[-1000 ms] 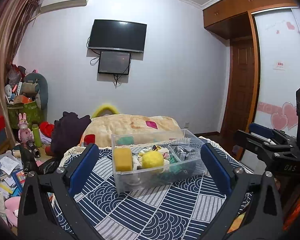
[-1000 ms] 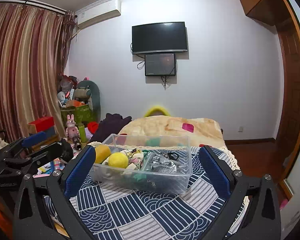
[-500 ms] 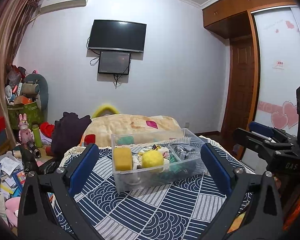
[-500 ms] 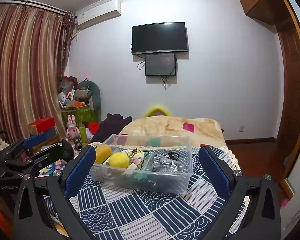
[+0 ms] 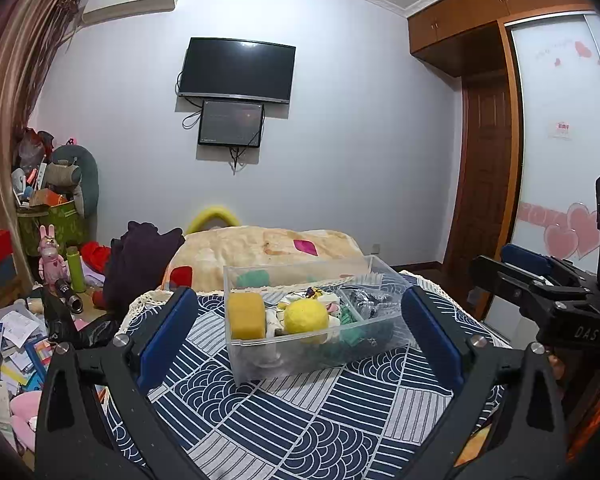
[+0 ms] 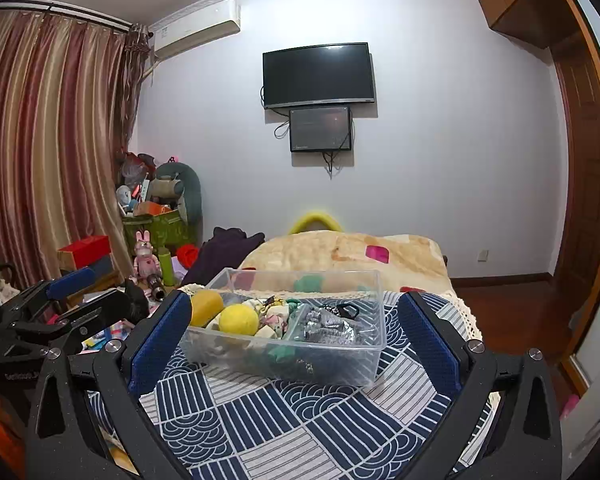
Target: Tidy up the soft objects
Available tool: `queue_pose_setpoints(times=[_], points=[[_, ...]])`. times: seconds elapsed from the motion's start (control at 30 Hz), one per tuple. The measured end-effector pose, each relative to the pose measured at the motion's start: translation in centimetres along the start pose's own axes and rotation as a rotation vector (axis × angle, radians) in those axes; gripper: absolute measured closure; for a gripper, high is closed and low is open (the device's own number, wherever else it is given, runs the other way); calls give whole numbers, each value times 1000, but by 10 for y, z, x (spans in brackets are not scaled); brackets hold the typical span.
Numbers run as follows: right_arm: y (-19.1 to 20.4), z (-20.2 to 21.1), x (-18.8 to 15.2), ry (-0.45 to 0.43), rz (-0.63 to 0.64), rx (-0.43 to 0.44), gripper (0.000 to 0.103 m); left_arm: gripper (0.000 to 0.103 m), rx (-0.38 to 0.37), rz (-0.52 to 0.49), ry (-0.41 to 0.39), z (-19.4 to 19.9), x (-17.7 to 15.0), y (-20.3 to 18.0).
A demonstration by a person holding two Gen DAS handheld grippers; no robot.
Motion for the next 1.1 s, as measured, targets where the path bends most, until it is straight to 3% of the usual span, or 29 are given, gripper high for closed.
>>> queue_pose_setpoints(times=[1.1], points=[[2,0,-8,21,-8,2,0,0,-53,20,35,0,-3,-5]])
Point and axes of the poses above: each gripper's, at about its wrist camera, not at the fingertips, and z roughly against the way its jaws point, y to its left, x to its top, the point moved 9 cm from there along -z, roughly the way its jaws point, and after that the axes turned 15 degrees about -y, right-handed, at the moved point
